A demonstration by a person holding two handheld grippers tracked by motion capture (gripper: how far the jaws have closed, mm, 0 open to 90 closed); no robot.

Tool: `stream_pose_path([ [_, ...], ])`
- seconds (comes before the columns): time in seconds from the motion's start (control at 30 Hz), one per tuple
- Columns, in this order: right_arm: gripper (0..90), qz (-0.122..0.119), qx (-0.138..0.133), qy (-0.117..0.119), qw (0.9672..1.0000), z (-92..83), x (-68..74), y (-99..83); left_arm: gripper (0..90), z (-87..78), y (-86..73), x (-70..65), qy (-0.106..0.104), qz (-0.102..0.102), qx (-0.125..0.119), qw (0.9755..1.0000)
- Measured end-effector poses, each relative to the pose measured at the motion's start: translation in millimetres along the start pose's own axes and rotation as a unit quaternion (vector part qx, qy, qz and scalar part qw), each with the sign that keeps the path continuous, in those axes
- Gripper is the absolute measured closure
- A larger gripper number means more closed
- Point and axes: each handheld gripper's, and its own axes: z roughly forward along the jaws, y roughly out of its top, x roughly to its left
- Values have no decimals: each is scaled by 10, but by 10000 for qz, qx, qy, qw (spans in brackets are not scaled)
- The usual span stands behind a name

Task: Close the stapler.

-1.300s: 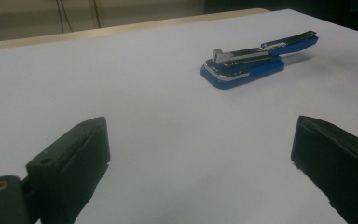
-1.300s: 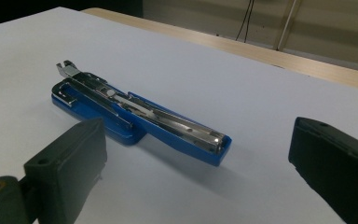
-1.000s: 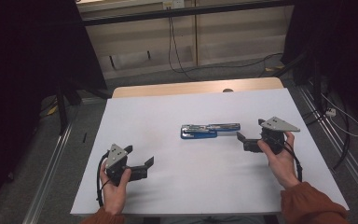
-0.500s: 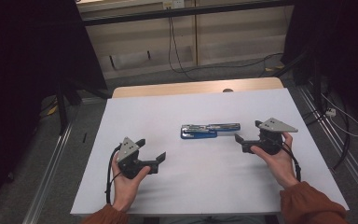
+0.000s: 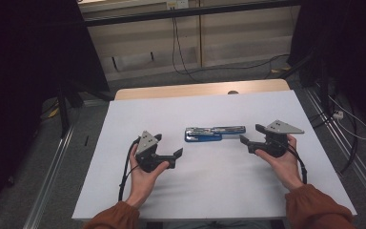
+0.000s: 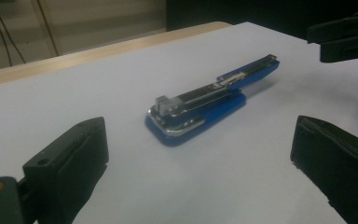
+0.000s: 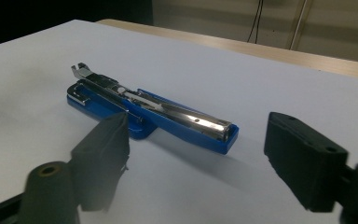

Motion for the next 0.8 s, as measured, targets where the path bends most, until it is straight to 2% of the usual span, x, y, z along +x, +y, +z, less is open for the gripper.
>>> stream_pose_path([
  [0.07, 282, 9, 4, 26, 10000, 10, -3, -4, 43, 46, 33, -20, -13, 34, 8, 10000],
  [0.23, 393, -1, -7, 121, 9999, 21, -3, -2, 43, 155, 120, -10, -29, 45, -75, 10000],
  [0.3, 480, -36, -1, 130, 9999, 26, -6, -2, 43, 211, 153, 10, -8, 80, -46, 10000],
  [0.4, 563, -29, -1, 177, 9998, 31, -12, -2, 44, 309, 190, 34, 18, 47, -106, 9999],
  [0.5, 604, 11, 98, 204, 9997, 43, -15, 1, 48, 424, 225, 78, -42, 1, 9, 10000],
  [0.53, 616, 23, 138, 295, 9995, 52, -15, 2, 50, 445, 231, 90, -25, -4, 46, 10000],
  [0.6, 663, 2, 132, 242, 9996, 53, -6, 2, 50, 496, 235, 116, 6, -70, -8, 10000],
  [0.67, 688, 28, 139, 294, 9995, 60, -9, 2, 51, 529, 223, 146, 38, -106, -44, 9999],
  [0.8, 810, 29, 281, 323, 9991, 88, -24, -21, 51, 570, 169, 170, 11, -79, 135, 9999],
])
